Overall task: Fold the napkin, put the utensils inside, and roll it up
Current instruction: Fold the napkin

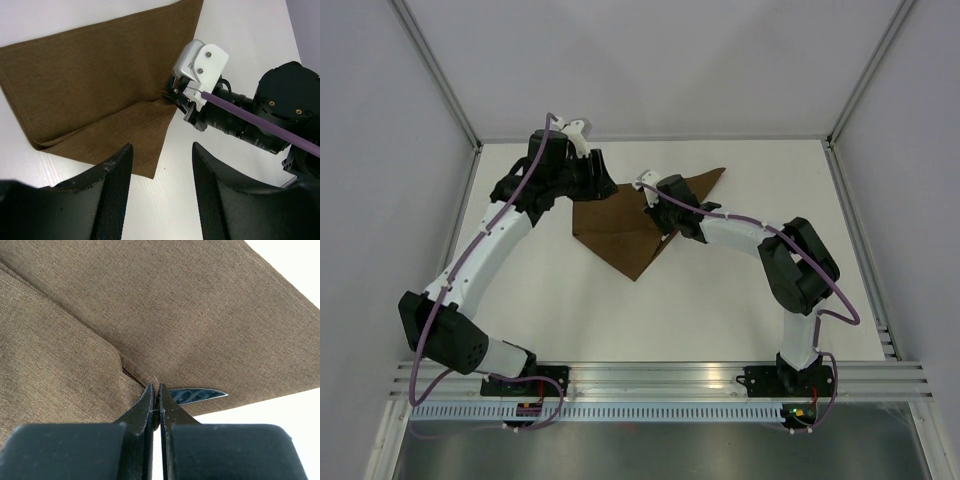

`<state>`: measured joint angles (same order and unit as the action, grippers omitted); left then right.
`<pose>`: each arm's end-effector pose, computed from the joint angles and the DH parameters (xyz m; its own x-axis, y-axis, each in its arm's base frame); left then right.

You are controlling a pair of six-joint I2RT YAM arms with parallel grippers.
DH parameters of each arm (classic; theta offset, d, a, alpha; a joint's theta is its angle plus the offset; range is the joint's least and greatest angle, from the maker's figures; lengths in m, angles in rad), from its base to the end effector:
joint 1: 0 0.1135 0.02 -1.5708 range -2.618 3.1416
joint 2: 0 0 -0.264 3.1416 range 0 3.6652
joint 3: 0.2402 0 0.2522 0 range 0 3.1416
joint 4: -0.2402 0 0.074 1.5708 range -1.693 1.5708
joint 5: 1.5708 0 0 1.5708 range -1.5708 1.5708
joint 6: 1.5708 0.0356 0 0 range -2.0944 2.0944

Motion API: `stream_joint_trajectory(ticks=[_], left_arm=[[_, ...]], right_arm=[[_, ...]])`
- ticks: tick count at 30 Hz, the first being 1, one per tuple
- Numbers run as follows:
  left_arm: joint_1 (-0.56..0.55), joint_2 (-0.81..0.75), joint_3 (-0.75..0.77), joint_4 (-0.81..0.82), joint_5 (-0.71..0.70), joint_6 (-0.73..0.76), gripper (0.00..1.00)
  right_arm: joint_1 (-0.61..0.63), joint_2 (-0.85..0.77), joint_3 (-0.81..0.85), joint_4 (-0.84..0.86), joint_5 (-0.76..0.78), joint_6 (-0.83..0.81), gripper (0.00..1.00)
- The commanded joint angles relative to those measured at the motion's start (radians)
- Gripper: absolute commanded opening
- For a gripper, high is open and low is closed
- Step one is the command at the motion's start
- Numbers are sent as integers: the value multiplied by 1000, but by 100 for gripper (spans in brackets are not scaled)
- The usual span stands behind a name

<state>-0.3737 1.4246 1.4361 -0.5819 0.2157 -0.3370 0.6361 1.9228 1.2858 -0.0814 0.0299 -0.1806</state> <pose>0.2927 -0.1229 0.3788 -0.6478 -0.0929 -0.7561 0.3286 0.8614 -0.3874 0.3434 0.2523 0.1917 -0.4174 -0.5315 -0.7371 -0.6614 0.7339 -0.1546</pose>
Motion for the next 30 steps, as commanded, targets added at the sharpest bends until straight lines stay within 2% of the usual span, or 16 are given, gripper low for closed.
stream_joint_trajectory(ticks=[1, 12, 13, 16, 17, 19, 20, 23, 30], left_arm=[[-31, 26, -45, 83, 28, -80, 56], [-62, 103, -178, 195, 30, -120, 56], [-62, 108, -184, 203, 33, -122, 56], [-64, 126, -210, 228, 37, -126, 56], [-64, 131, -215, 235, 39, -129, 56], [-64, 142, -232, 249, 40, -129, 56], [-64, 145, -236, 254, 43, -131, 56], [-64, 154, -255, 272, 48, -132, 56], [-79, 194, -270, 313, 73, -140, 56]], right_arm=[[-10, -45, -16, 46, -4, -5, 0], [-29, -22, -19, 40, 1, 20, 0], [-33, -15, -17, 35, 1, 26, 2], [-47, -5, -2, 20, -10, 53, 19], [-52, 4, 6, 9, -16, 61, 27], [-64, 15, 29, -15, -25, 76, 35], [-72, 16, 33, -21, -25, 82, 43], [-107, 21, 67, -50, -51, 105, 54], [-231, 79, 237, -194, -107, 165, 56]])
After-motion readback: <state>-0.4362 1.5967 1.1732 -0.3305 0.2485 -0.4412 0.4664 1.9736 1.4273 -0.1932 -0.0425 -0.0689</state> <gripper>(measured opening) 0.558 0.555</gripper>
